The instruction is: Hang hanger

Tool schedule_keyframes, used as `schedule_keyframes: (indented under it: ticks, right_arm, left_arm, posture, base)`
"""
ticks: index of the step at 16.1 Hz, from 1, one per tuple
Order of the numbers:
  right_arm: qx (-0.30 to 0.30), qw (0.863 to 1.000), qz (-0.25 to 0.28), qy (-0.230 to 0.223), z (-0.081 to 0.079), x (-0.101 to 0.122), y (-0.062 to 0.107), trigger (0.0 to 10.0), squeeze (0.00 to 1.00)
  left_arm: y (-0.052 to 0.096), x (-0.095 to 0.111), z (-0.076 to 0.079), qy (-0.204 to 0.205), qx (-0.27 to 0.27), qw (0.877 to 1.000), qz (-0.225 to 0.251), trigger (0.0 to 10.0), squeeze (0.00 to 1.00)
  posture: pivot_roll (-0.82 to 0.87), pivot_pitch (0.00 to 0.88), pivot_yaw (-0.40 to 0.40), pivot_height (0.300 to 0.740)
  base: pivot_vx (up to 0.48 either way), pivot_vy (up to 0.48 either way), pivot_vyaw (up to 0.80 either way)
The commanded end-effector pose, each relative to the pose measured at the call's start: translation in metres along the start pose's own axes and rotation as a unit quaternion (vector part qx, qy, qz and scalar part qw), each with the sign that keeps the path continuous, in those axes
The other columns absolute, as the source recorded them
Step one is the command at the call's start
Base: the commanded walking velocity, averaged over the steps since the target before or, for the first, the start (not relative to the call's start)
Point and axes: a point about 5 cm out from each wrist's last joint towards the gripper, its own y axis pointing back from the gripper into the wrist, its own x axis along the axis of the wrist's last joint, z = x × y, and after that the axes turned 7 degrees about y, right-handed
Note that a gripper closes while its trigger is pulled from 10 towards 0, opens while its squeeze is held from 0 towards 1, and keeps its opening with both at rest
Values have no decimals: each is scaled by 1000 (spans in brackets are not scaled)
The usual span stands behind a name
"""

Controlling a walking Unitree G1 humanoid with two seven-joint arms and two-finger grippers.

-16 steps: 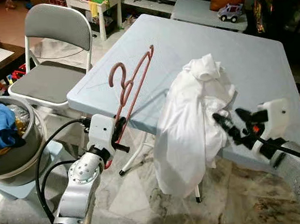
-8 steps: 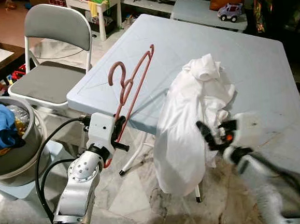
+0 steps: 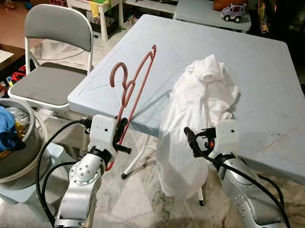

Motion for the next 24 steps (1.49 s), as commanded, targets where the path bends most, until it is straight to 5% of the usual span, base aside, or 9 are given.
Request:
schedule_keyframes:
  ticks: [1,5,6,10,24]
  right_arm:
    - [-24,1000,-6,20,3,-3,-2,10000,0]
    - [-63,997,-13,51,6,-7,-9,10000,0]
    - [-60,998,-14,34,4,-8,-11,0,0]
    - [-24,997,-58,-51,-1,-22,-16,0,0]
    - [-28,989,-71,-128,5,-23,-23,0,0]
  left_arm:
    - [-1,-6,4,3,-7,1000,-15,10000,0]
    - [-1,-5,3,2,-6,1000,-15,10000,0]
    - [-1,-5,4,2,-7,1000,-14,10000,0]
    - [-2,-3,3,1,-9,1000,-13,10000,0]
    - [0,-4,4,3,-13,1000,-15,10000,0]
  posture:
    - [274,96,-127,740]
    - [281,92,-124,740]
    - [282,91,-123,740]
    - [286,88,-122,740]
    - [289,96,-125,740]
  base:
    - [0,0,0]
    - [0,0,0]
    - [0,0,0]
    - [0,0,0]
    - [0,0,0]
